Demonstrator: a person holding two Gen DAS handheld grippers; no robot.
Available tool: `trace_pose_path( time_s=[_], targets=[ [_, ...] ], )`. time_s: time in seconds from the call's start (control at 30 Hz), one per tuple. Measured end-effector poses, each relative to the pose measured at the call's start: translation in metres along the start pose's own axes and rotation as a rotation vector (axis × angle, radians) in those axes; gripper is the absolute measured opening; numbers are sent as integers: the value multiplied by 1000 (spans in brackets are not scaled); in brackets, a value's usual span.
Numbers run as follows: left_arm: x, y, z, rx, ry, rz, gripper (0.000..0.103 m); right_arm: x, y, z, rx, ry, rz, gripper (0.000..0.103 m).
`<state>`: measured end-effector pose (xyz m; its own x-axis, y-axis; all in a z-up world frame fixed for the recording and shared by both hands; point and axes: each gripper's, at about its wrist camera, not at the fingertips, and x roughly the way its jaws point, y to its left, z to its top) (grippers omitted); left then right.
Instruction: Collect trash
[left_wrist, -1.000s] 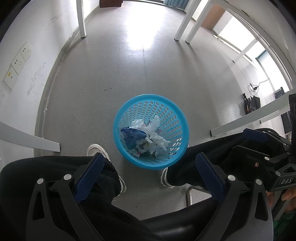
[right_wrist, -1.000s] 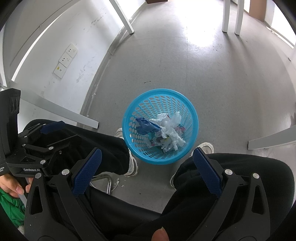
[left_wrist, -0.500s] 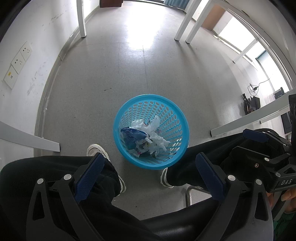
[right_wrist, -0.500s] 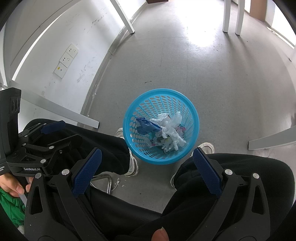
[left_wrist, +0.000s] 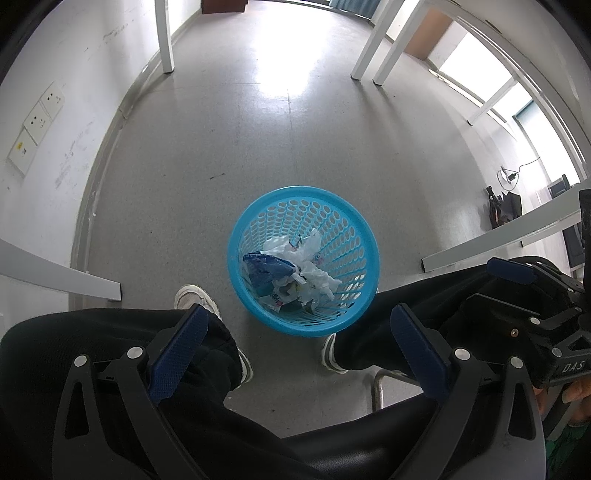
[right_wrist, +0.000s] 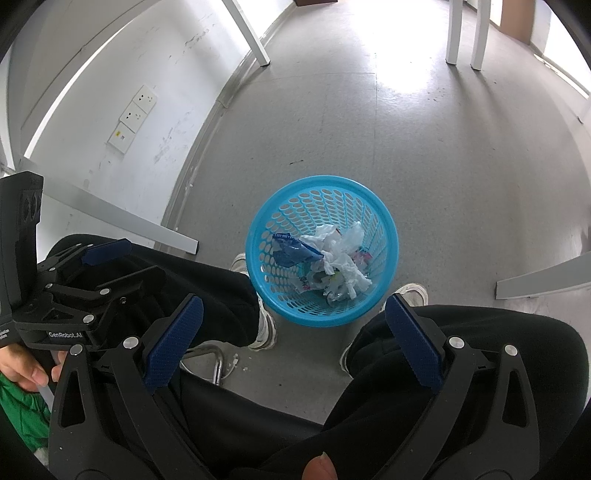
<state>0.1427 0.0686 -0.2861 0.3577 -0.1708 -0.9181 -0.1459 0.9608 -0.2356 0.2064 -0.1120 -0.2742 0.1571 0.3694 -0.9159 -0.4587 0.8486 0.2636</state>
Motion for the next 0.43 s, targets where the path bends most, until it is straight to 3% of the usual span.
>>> trace_pose_path(
  time_s=[0.43],
  targets=[
    [4,3,-2,-9,7,-11,97,0,1,0,-1,0,0,94]
  ],
)
